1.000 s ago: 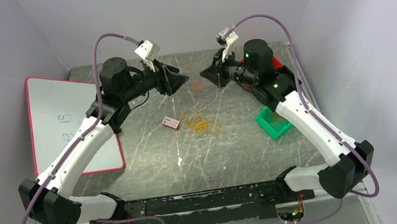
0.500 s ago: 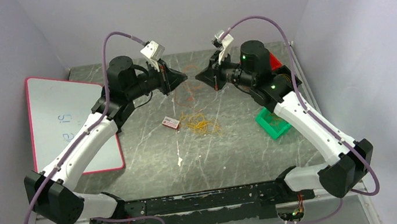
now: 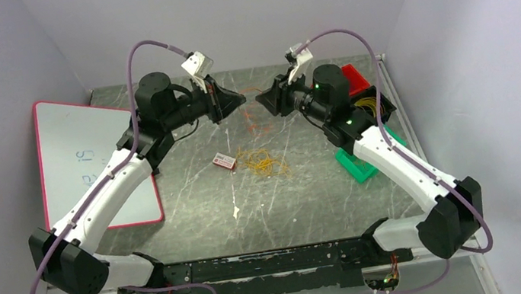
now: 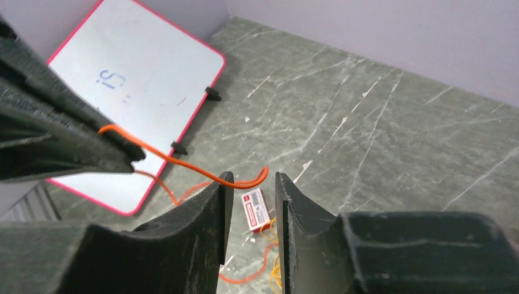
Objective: Untangle the cables
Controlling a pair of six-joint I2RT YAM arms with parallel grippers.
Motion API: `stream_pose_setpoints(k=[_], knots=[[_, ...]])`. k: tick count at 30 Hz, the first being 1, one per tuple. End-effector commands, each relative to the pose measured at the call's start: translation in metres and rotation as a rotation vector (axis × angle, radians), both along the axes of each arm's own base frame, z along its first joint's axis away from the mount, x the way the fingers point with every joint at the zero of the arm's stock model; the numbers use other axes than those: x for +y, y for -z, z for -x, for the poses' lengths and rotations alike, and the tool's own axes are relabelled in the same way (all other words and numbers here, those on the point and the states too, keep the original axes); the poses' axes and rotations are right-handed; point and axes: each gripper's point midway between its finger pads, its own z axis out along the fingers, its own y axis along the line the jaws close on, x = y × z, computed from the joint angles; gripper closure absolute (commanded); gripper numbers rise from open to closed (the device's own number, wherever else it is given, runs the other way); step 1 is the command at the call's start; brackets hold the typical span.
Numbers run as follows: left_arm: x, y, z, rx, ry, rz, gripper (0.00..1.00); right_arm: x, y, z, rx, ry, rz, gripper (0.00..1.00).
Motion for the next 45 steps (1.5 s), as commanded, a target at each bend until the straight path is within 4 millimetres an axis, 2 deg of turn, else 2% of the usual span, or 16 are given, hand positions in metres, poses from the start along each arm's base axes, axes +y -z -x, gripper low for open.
stream_pose_setpoints(k=[1, 6, 10, 13, 18, 23, 26, 30, 35, 39, 45], knots=[[0.002, -0.031, 0.012, -0.052, 0.036, 0.049, 0.93, -0.001, -0.019, -0.019, -0.046, 0.094, -0.114, 0.64], [0.003, -0.038, 0.019, -0.056, 0.056, 0.058, 0.93, -0.007, -0.007, -0.037, -0.049, 0.185, -0.137, 0.58], [0.003, -0.037, 0.021, -0.05, 0.064, 0.046, 0.93, 0.002, -0.009, -0.042, -0.069, 0.156, -0.177, 0.57], [0.005, -0.036, 0.02, -0.047, 0.048, 0.038, 0.93, 0.011, -0.011, -0.038, -0.084, 0.1, -0.193, 0.57], [0.01, -0.044, 0.016, -0.063, 0.008, 0.045, 0.93, 0.013, -0.007, -0.024, -0.104, 0.046, -0.197, 0.57], [0.011, -0.054, 0.012, -0.086, -0.009, 0.042, 0.93, 0.002, 0.017, -0.009, -0.084, 0.05, -0.149, 0.57], [0.011, -0.059, 0.013, -0.092, 0.0, 0.036, 0.93, -0.006, 0.027, 0.006, -0.091, 0.032, -0.094, 0.56], [0.01, -0.064, 0.016, -0.103, 0.012, 0.038, 0.93, -0.004, 0.034, 0.037, -0.144, -0.104, -0.03, 0.53], [0.01, -0.066, 0.018, -0.106, 0.022, 0.04, 0.93, 0.002, 0.019, 0.067, -0.255, -0.22, -0.081, 0.47], [0.009, -0.066, 0.018, -0.104, 0.027, 0.043, 0.93, 0.004, 0.007, 0.066, -0.294, -0.203, -0.136, 0.47], [0.009, -0.066, 0.017, -0.102, 0.02, 0.048, 0.93, 0.014, -0.02, 0.073, -0.303, -0.252, -0.287, 0.46]])
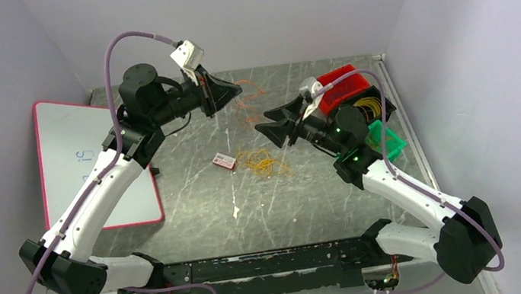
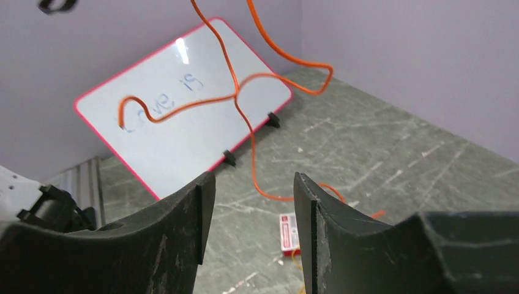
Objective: Untangle the cables
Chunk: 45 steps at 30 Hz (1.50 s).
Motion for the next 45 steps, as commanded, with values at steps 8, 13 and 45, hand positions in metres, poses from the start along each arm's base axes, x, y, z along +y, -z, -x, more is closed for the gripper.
stream_pose_setpoints(k=[8, 13, 45], knots=[[0.004, -0.02, 0.004, -0.053, 0.0, 0.026, 0.93, 0.011, -0.054, 0.018, 0.008, -0.093, -0.234, 0.26], [0.003, -0.022, 0.003, -0.061, 0.002, 0.029, 0.93, 0.011, -0.066, 0.023, 0.088, -0.12, -0.342, 0.12], [0.001, -0.025, 0.005, -0.064, 0.021, 0.056, 0.93, 0.047, -0.067, -0.017, 0.383, -0.219, -0.653, 0.22]])
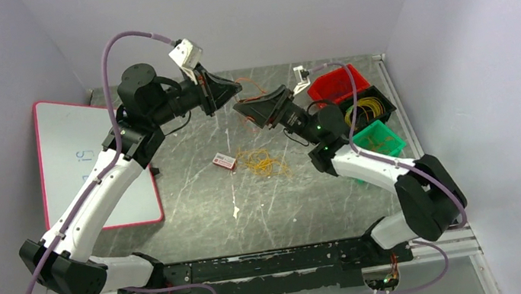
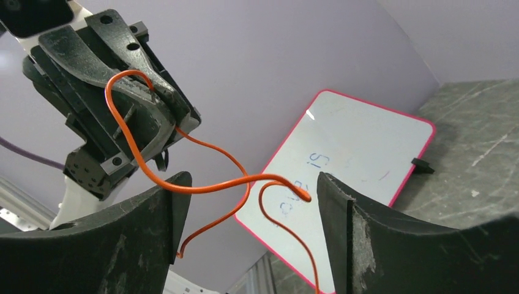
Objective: Untangle the cables
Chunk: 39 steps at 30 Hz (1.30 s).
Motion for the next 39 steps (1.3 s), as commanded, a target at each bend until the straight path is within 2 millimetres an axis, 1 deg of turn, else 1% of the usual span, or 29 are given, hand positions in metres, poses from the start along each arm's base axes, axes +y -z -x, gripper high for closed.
stream_pose_setpoints(k=[1, 3, 8, 12, 13, 15, 18, 19, 21, 23, 25, 28, 29, 31, 33, 36, 37, 39], knots=[[0.001, -0.019, 0.005, -0.045, 0.019, 0.041, 0.93, -0.002, -0.021, 0.0, -0.042, 0.004, -0.092, 0.26], [0.002, -0.019, 0.006, -0.045, 0.017, 0.039, 0.93, -0.001, -0.019, -0.001, -0.038, -0.001, -0.099, 0.34], [0.004, -0.018, 0.007, -0.044, 0.01, 0.034, 0.93, 0.001, -0.019, 0.0, -0.037, -0.021, -0.118, 0.58], [0.006, -0.016, 0.007, -0.042, -0.005, 0.03, 0.93, 0.001, -0.018, -0.001, -0.041, -0.009, -0.1, 0.7], [0.007, -0.016, 0.007, -0.042, -0.009, 0.031, 0.93, 0.0, -0.019, -0.001, -0.047, -0.001, -0.093, 0.74], [0.008, -0.014, 0.006, -0.041, -0.015, 0.028, 0.93, -0.001, -0.019, -0.002, -0.048, 0.016, -0.077, 0.85], [0.008, -0.011, 0.005, -0.032, -0.018, 0.021, 0.93, -0.005, -0.019, -0.005, -0.055, 0.057, -0.049, 0.94], [0.008, -0.01, 0.005, -0.03, -0.019, 0.019, 0.9, -0.006, -0.018, -0.006, -0.059, 0.071, -0.032, 0.96], [0.008, -0.008, 0.004, -0.027, -0.022, 0.014, 0.77, -0.009, -0.019, -0.007, -0.067, 0.102, -0.004, 1.0], [0.009, -0.005, 0.004, -0.022, -0.029, 0.007, 0.66, -0.014, -0.023, -0.009, -0.075, 0.142, 0.03, 1.0], [0.01, -0.002, 0.003, -0.018, -0.036, 0.0, 0.55, -0.019, -0.022, -0.011, -0.073, 0.183, 0.075, 1.0], [0.011, 0.003, 0.002, -0.012, -0.043, -0.006, 0.39, -0.034, -0.023, -0.017, -0.069, 0.277, 0.156, 1.0], [0.011, 0.005, 0.001, -0.009, -0.048, -0.009, 0.35, -0.041, -0.023, -0.021, -0.066, 0.319, 0.191, 1.0], [0.012, 0.009, -0.001, -0.002, -0.057, -0.015, 0.29, -0.057, -0.017, -0.03, -0.034, 0.409, 0.282, 1.0], [0.011, 0.014, -0.003, 0.006, -0.06, -0.023, 0.25, -0.079, -0.008, -0.037, 0.007, 0.501, 0.39, 1.0], [0.009, 0.022, -0.008, 0.02, -0.064, -0.037, 0.22, -0.121, 0.003, -0.049, 0.077, 0.638, 0.564, 1.0], [0.008, 0.025, -0.01, 0.025, -0.067, -0.043, 0.21, -0.137, 0.011, -0.051, 0.106, 0.675, 0.623, 1.0], [0.008, 0.032, -0.015, 0.033, -0.078, -0.058, 0.21, -0.174, 0.022, -0.053, 0.174, 0.763, 0.708, 1.0]])
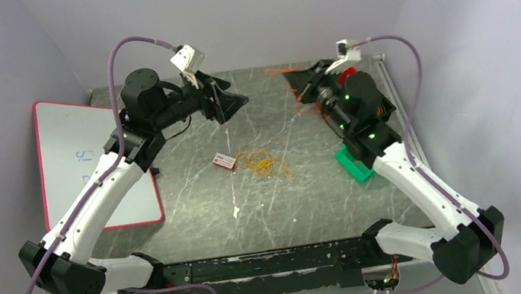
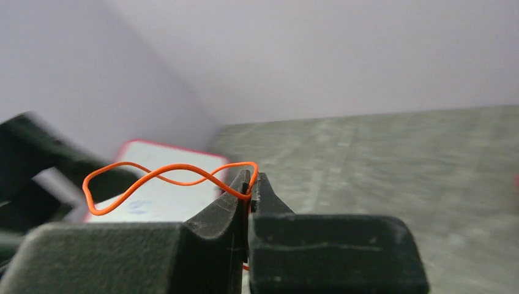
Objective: Untangle the cables
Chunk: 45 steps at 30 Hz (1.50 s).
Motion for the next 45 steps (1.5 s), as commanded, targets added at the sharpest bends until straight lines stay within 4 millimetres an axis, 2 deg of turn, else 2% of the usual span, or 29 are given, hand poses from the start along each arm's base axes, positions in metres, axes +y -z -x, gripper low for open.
stream_pose_setpoints(k=[1, 3, 6, 10, 11, 12, 17, 24, 31, 40, 45], knots=[[0.002, 0.018, -0.014, 0.013, -0.04, -0.04, 0.21, -0.09, 0.062, -0.008, 0.231, 0.287, 0.294, 1.0], [0.001, 0.025, -0.02, 0.018, -0.054, -0.055, 0.21, -0.126, 0.076, -0.005, 0.301, 0.379, 0.327, 1.0], [0.0, 0.033, -0.033, 0.017, -0.08, -0.076, 0.21, -0.163, 0.098, 0.001, 0.416, 0.51, 0.307, 1.0], [-0.006, 0.045, -0.049, 0.026, -0.086, -0.102, 0.22, -0.188, 0.13, 0.008, 0.529, 0.63, 0.255, 1.0], [-0.008, 0.047, -0.052, 0.027, -0.082, -0.104, 0.23, -0.197, 0.15, 0.012, 0.59, 0.678, 0.265, 1.0], [-0.009, 0.049, -0.054, 0.029, -0.08, -0.106, 0.23, -0.207, 0.161, 0.015, 0.628, 0.73, 0.266, 1.0], [-0.012, 0.063, -0.066, 0.041, -0.084, -0.105, 0.25, -0.25, 0.195, 0.033, 0.711, 0.955, 0.201, 1.0], [-0.003, 0.092, -0.08, 0.073, -0.127, -0.123, 0.27, -0.278, 0.247, 0.046, 0.869, 1.068, 0.122, 1.0], [0.005, 0.101, -0.08, 0.077, -0.145, -0.131, 0.28, -0.295, 0.289, 0.046, 0.976, 1.11, 0.12, 1.0], [0.005, 0.109, -0.078, 0.092, -0.144, -0.143, 0.28, -0.306, 0.321, 0.036, 1.021, 1.123, 0.135, 1.0], [0.006, 0.11, -0.078, 0.091, -0.147, -0.145, 0.28, -0.306, 0.32, 0.023, 1.015, 1.083, 0.161, 1.0]])
